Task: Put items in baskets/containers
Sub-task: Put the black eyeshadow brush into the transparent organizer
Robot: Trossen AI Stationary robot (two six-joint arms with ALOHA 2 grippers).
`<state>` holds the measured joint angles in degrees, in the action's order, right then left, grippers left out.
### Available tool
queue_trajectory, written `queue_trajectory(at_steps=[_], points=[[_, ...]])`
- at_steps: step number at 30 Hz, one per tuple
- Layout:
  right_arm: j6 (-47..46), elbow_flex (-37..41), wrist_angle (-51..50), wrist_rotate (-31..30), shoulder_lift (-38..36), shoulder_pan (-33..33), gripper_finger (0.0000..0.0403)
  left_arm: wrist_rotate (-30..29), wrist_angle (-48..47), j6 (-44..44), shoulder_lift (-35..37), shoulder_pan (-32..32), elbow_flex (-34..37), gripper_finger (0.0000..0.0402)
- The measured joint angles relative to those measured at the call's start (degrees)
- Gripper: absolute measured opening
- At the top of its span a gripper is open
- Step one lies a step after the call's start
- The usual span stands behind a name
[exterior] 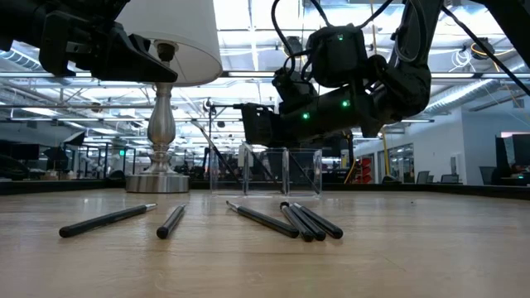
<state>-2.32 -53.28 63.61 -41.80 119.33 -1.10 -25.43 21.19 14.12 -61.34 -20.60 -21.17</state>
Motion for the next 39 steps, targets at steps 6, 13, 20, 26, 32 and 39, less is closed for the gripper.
queue_trajectory(at_steps=[6, 13, 20, 26, 32, 39], points=[[2.64, 0.0, 3.7, 0.02, -0.13, -0.33, 0.0063, -0.02, -0.02, -0.06, 0.0, 0.0, 0.0, 0.0037], [19.94, -4.81, -10.61, -3.22, -10.79, -7.96, 0.006, -0.02, 0.07, 0.06, 0.0, 0.0, 0.0, 0.0037], [8.54, -18.94, -58.0, -11.6, -16.91, -18.3, 0.0009, -0.02, 0.1, -0.29, 0.0, 0.0, -0.02, 0.0037], [-9.66, -14.53, -68.47, -1.88, -15.72, -22.8, 0.0001, -0.02, 0.27, -0.6, 0.0, -0.02, -0.02, 0.0037], [-10.85, -2.27, -47.85, 5.94, -15.76, -23.77, 0.0001, 0.0, 3.96, 0.68, 0.0, 0.02, -0.02, 0.0037], [-13.5, 1.76, -45.88, 15.24, -15.69, -22.77, 0.0, -0.02, 4.4, 5.27, 0.01, 0.17, -0.02, 0.0037]])
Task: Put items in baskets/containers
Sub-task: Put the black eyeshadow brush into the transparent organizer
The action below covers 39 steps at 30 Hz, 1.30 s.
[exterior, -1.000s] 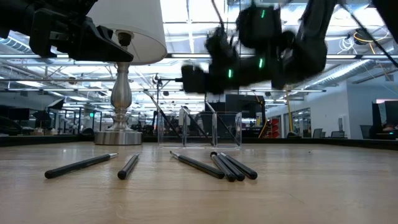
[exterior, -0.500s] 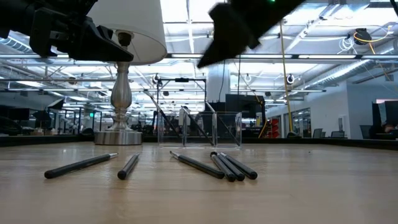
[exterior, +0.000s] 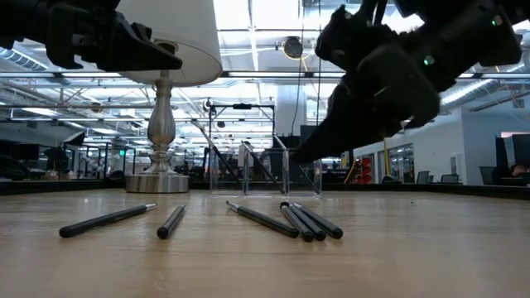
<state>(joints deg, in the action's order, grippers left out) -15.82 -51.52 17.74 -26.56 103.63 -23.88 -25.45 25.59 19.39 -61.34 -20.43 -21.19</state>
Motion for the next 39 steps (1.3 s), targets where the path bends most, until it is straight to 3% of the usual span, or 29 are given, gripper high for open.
queue_trajectory(at_steps=[6, 14, 39], points=[[0.88, -1.69, 0.08, 5.62, 0.56, -0.9, 0.0, -0.03, -0.09, 0.72, 0.01, 0.87, 0.0, 0.0037], [-3.85, -1.82, -0.45, 4.15, 3.23, -4.31, 0.0, 0.0, -0.78, -0.68, -0.12, 0.96, 0.0, 0.0037], [-3.42, -1.87, 0.95, 4.23, 4.63, -1.89, 0.0, -0.01, -1.54, -2.65, -0.18, 0.96, 0.0, 0.0037]])
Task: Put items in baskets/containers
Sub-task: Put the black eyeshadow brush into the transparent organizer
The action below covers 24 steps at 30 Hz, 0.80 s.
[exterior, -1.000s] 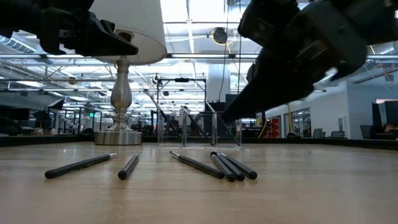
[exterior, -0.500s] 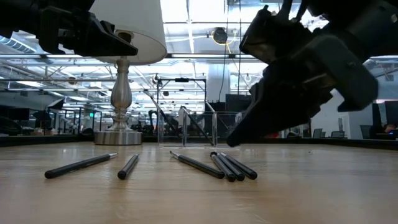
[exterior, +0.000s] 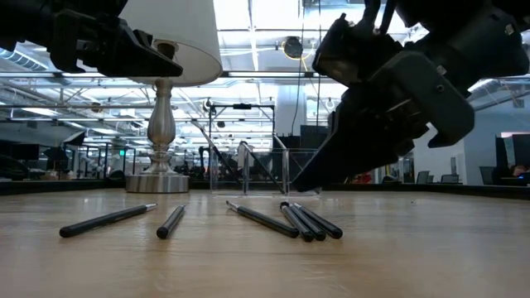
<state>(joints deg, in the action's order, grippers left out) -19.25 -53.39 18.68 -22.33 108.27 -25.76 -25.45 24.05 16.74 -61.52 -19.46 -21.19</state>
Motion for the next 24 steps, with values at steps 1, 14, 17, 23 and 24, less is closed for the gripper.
queue_trajectory(at_steps=[1, 14, 17, 23, 24], points=[[-0.02, 0.0, 0.02, 0.02, 0.0, 0.02, 0.0, -0.01, 0.0, -0.01, 0.0, 0.0, 0.0, 0.0037], [-1.32, 0.02, -0.86, 0.11, 1.03, 1.32, 0.0, -0.02, 0.0, -0.58, 0.0, 0.0, 0.0, 0.0037], [-2.46, 0.0, -1.61, 0.11, 0.96, 1.32, 0.0, -0.02, -0.02, -0.79, 0.0, -0.01, 0.0, 0.0037], [-3.66, -0.02, -3.35, 0.09, 0.96, 1.32, 0.0, -0.02, -0.07, -0.79, 0.0, 0.0, 0.0, 0.0037], [-3.9, -0.02, -3.78, 0.08, 0.95, 1.32, 0.0, -0.02, -0.07, -0.79, 0.0, 0.0, 0.0, 0.0037]])
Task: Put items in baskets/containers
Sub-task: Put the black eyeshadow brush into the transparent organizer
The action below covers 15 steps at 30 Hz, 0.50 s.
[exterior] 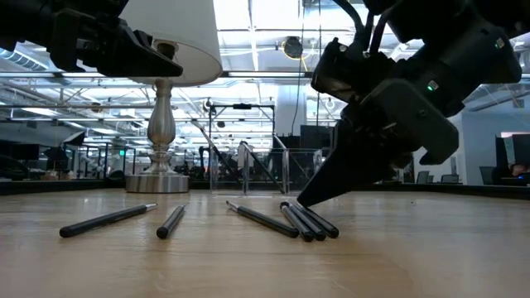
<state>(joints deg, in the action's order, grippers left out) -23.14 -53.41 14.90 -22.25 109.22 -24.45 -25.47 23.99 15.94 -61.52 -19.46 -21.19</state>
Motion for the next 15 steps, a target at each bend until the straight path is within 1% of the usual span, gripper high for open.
queue_trajectory(at_steps=[7, 15], points=[[-2.77, -0.15, -4.33, -0.27, -0.21, 0.0, 0.0, 0.0, 0.0, 0.02, 0.0, 0.0, 0.0, 0.0037], [-3.96, -0.11, -7.29, 1.39, -0.71, 0.02, 0.0, 0.0, -0.52, 0.02, 0.0, -0.01, 0.0, 0.0037]])
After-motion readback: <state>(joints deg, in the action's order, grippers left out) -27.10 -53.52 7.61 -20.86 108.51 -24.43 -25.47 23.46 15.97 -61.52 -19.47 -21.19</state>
